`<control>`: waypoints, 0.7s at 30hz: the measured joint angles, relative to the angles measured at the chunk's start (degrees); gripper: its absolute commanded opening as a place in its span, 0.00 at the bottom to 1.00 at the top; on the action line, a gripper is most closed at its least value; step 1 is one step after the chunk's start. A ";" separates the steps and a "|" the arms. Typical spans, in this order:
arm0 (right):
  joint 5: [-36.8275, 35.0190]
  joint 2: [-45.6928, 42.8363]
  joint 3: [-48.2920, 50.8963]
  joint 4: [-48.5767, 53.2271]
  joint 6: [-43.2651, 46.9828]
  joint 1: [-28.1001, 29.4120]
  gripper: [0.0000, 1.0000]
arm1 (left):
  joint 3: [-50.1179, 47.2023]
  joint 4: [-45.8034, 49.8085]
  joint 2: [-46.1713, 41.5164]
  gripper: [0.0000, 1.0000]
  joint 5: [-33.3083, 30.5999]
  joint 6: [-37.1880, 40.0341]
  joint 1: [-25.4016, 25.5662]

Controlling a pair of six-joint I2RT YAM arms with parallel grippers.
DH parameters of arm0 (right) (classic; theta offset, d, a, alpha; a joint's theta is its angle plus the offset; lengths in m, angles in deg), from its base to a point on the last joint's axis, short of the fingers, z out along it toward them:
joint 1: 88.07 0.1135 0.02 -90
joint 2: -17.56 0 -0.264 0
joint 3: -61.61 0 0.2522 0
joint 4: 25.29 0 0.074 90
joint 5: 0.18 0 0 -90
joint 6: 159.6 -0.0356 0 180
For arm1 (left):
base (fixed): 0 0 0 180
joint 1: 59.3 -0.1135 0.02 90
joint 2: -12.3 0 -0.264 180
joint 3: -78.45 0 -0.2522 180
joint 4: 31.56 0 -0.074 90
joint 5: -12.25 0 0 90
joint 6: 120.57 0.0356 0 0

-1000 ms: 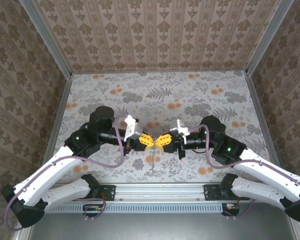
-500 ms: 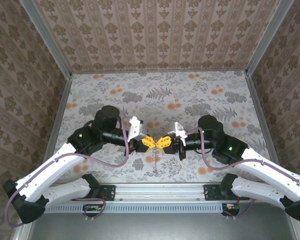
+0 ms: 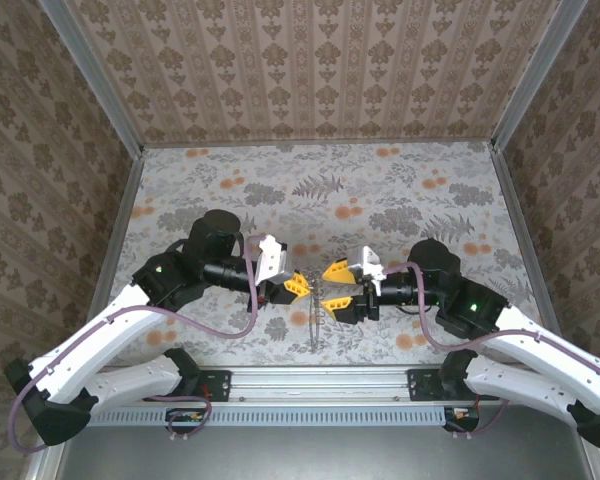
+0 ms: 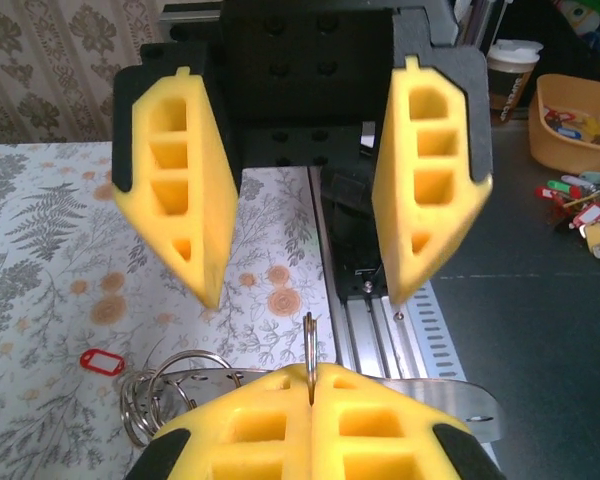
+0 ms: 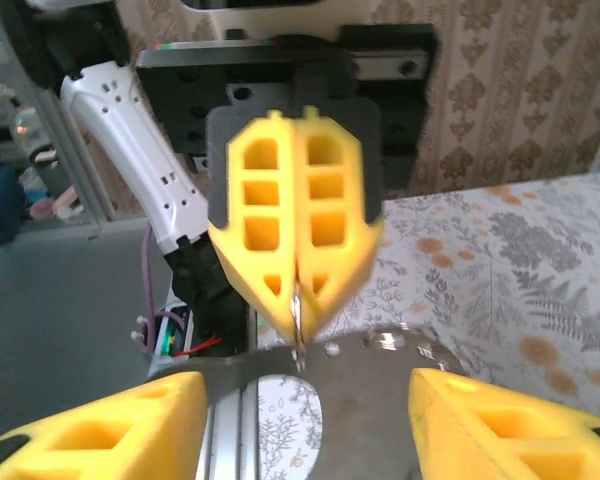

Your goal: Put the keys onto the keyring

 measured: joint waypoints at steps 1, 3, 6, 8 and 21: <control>-0.85 -1.40 1.09 -0.09 -1.11 -0.83 0.65 | 0.22 0.61 -0.35 0.00 -0.31 0.68 0.00; -2.40 -3.72 3.17 -0.44 -3.17 -2.91 0.68 | 0.96 1.88 -0.94 0.00 -0.74 1.88 0.00; -5.11 -6.14 6.10 -1.46 -6.97 -7.28 0.72 | 1.92 2.69 -2.19 0.00 -0.79 3.52 0.24; -7.48 -6.08 6.73 -1.31 -9.46 -10.73 0.72 | 2.45 3.58 -2.93 0.00 -0.63 4.79 0.46; -12.00 13.46 4.63 6.01 -18.73 -26.21 0.92 | 2.97 5.88 -6.97 0.00 7.52 10.03 -3.17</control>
